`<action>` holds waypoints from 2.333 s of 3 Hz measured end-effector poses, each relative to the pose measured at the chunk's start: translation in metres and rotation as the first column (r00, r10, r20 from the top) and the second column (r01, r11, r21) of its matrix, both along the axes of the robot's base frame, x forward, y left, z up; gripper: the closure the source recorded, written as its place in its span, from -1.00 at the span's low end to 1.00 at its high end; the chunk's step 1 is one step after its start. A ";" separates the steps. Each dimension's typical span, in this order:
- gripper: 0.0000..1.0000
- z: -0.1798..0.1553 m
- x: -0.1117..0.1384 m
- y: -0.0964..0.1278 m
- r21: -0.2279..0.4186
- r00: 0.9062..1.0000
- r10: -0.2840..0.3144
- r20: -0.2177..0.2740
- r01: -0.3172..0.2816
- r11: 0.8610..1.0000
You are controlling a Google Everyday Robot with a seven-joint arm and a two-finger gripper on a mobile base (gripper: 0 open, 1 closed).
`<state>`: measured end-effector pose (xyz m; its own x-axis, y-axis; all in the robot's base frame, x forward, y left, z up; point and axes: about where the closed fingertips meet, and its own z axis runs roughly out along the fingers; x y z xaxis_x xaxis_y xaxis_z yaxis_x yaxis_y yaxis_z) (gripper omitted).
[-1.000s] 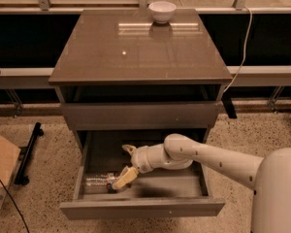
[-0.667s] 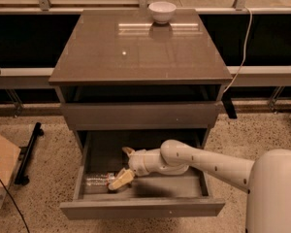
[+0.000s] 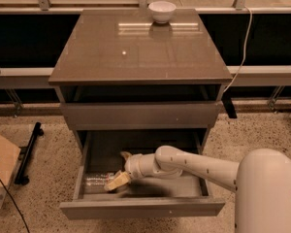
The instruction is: Pick water bottle from middle drawer and place on counter
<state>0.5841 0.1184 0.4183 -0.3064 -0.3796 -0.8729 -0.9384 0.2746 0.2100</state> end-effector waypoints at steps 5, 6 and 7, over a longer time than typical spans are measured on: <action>0.97 -0.015 -0.017 -0.001 0.020 0.996 -0.006 -0.092 0.007 1.000; 1.00 0.027 -0.021 -0.019 0.027 0.998 0.025 -0.053 -0.024 0.999; 1.00 0.094 -0.049 -0.065 -0.038 0.995 0.094 -0.022 -0.095 0.995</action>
Offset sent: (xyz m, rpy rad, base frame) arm -0.0023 -0.0013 -0.0503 0.0037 0.1126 -0.0821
